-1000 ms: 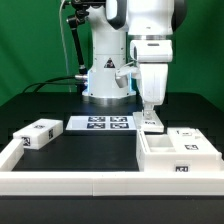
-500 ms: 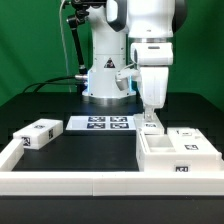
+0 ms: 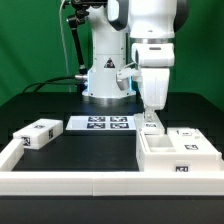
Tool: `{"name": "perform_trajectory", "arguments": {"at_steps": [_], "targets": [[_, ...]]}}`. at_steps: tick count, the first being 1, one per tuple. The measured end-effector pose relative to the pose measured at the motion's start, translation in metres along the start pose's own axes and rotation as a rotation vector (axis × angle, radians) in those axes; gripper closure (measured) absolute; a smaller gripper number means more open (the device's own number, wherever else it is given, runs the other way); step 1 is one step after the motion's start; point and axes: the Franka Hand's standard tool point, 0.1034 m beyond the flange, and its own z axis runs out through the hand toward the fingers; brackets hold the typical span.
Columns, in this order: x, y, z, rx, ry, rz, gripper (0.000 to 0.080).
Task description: Assemble cabinet
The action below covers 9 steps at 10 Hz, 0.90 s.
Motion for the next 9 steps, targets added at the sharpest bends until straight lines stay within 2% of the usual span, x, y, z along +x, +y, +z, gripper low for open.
{"name": "perform_trajectory", "arguments": {"at_steps": [4, 5, 7, 9], "targets": [[0.0036, 0.001, -0.0004, 0.001, 0.001, -0.007, 0.0731], [0.0054, 0.0005, 0.0002, -0.014, 0.01, -0.003, 0.0731], [0.0053, 0.0008, 0.0002, -0.015, 0.01, -0.002, 0.0731], [0.003, 0.0012, 0.0002, 0.006, 0.0, -0.012, 0.0731]]}}
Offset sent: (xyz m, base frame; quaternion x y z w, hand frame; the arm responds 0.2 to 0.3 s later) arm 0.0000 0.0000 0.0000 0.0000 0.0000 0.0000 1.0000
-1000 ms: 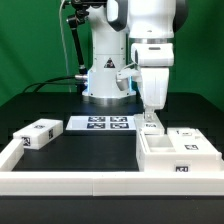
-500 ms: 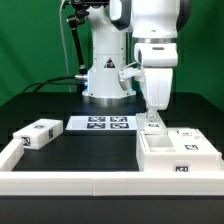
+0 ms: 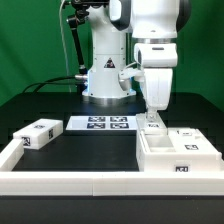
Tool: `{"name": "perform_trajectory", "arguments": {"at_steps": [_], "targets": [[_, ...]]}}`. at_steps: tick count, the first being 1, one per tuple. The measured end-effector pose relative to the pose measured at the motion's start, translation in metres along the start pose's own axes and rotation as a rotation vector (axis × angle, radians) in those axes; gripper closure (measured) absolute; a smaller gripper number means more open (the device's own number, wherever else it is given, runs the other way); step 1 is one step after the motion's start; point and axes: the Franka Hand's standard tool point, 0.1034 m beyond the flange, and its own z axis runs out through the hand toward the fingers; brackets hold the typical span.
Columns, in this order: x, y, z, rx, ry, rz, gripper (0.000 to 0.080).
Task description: Assemble cabinet
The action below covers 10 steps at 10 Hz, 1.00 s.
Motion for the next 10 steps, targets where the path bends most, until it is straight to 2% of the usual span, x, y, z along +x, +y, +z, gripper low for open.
{"name": "perform_trajectory", "arguments": {"at_steps": [1, 3, 4, 6, 7, 10], "targets": [[-0.002, 0.002, 0.0, 0.008, -0.004, -0.009, 0.0731], [-0.005, 0.016, -0.001, -0.004, 0.001, -0.031, 0.0731], [-0.006, 0.018, -0.002, -0.006, 0.001, -0.029, 0.0731], [-0.005, 0.018, -0.001, -0.012, 0.004, -0.027, 0.0731], [-0.003, 0.018, -0.001, -0.034, 0.015, -0.026, 0.0731], [-0.003, 0.017, 0.0, -0.031, 0.016, -0.026, 0.0731]]}}
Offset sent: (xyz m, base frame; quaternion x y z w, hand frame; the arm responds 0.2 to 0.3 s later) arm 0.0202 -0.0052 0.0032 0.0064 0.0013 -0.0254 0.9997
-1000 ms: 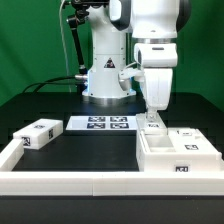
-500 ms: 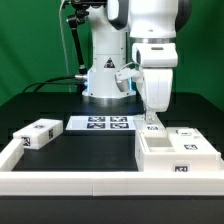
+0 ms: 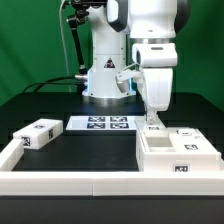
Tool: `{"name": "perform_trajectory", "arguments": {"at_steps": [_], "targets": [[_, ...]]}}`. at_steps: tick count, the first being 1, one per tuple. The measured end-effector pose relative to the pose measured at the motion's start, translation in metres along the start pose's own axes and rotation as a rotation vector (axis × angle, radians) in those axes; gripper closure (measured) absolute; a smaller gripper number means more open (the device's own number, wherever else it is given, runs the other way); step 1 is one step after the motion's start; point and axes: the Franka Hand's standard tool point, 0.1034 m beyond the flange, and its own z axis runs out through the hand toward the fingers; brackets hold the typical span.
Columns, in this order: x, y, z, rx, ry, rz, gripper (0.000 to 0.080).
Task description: Assemble cabinet
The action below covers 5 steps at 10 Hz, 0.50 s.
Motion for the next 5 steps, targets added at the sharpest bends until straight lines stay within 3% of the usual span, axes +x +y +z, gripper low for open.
{"name": "perform_trajectory", "arguments": {"at_steps": [5], "targets": [[0.0, 0.046, -0.001, -0.004, 0.001, -0.001, 0.0731]]}}
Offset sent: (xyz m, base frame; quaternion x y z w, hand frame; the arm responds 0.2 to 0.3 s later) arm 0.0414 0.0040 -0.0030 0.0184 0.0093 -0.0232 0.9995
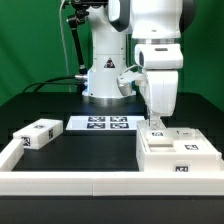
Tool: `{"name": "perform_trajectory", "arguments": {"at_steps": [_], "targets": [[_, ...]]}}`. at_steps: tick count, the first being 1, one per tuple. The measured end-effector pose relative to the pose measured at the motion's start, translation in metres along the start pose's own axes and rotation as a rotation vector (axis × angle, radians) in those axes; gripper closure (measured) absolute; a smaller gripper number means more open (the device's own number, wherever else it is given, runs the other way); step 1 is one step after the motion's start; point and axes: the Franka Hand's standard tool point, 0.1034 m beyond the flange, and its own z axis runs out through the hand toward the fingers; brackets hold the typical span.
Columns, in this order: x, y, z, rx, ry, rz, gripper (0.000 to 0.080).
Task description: Assemble cabinet
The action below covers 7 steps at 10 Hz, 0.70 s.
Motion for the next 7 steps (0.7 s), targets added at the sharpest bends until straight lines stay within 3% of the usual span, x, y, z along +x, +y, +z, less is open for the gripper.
{"name": "perform_trajectory", "arguments": {"at_steps": [5, 7], "targets": [[-0.001, 0.029, 0.0, -0.022, 0.01, -0.009, 0.0731], [0.0, 0.038, 0.0, -0.019, 0.01, -0.009, 0.0731]]}}
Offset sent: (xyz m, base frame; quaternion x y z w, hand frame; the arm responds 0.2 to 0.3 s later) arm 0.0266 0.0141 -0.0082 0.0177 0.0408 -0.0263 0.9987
